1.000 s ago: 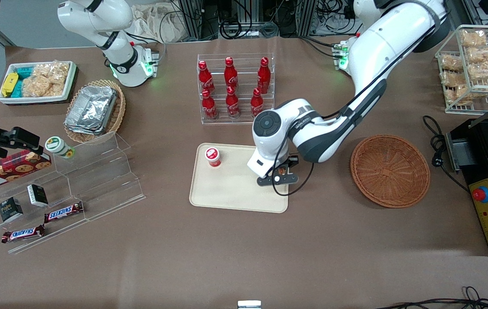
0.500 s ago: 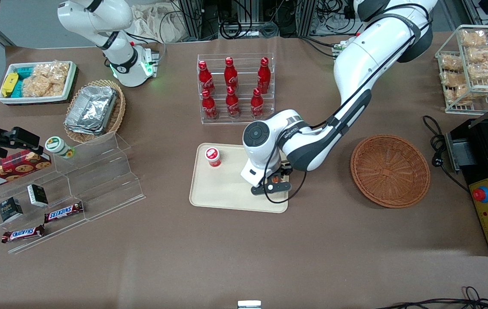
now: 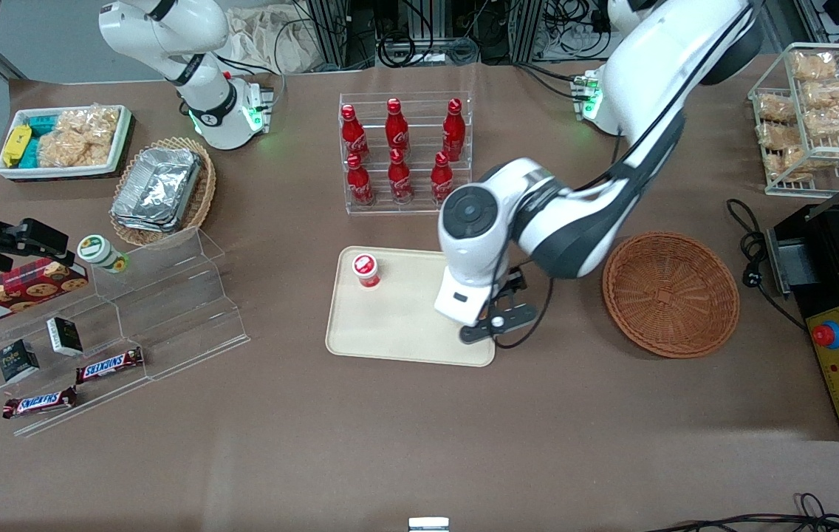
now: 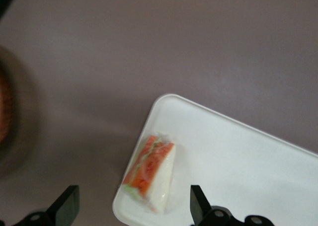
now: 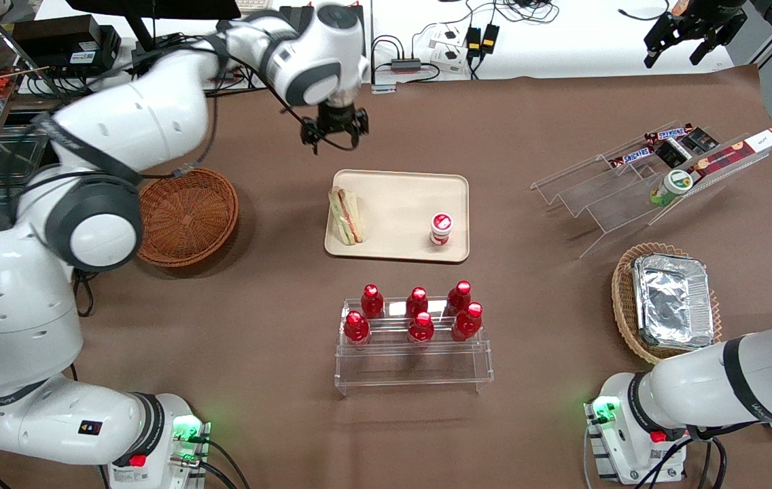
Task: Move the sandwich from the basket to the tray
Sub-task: 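Open the left gripper to release the sandwich onto the tray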
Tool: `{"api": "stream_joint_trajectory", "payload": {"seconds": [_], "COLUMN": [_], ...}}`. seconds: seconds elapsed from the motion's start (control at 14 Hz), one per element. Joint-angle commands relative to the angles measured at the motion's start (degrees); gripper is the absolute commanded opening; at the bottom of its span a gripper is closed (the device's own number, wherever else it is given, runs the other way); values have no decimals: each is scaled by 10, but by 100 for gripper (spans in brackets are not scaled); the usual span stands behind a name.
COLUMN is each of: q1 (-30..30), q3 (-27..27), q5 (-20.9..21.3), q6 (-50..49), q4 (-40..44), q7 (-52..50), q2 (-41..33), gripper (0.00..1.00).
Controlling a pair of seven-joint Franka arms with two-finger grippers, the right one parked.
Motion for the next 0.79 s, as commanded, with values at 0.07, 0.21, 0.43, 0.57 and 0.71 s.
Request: {"api": "stream_joint_trajectory", "payload": {"seconds": [0.07, 0.21, 0.43, 0.57, 0.71], "q1": [67, 115, 148, 142, 123], "q3": [3, -7, 27, 97, 184], "q5": [-60, -72, -141, -183, -230], "q6": [-57, -85, -128, -138, -139], "q4": [-22, -24, -24, -31, -47], "q7": [2, 18, 153, 241, 337], "q2": [-100, -124, -174, -206, -240], "gripper": [100, 100, 100, 100, 100]}}
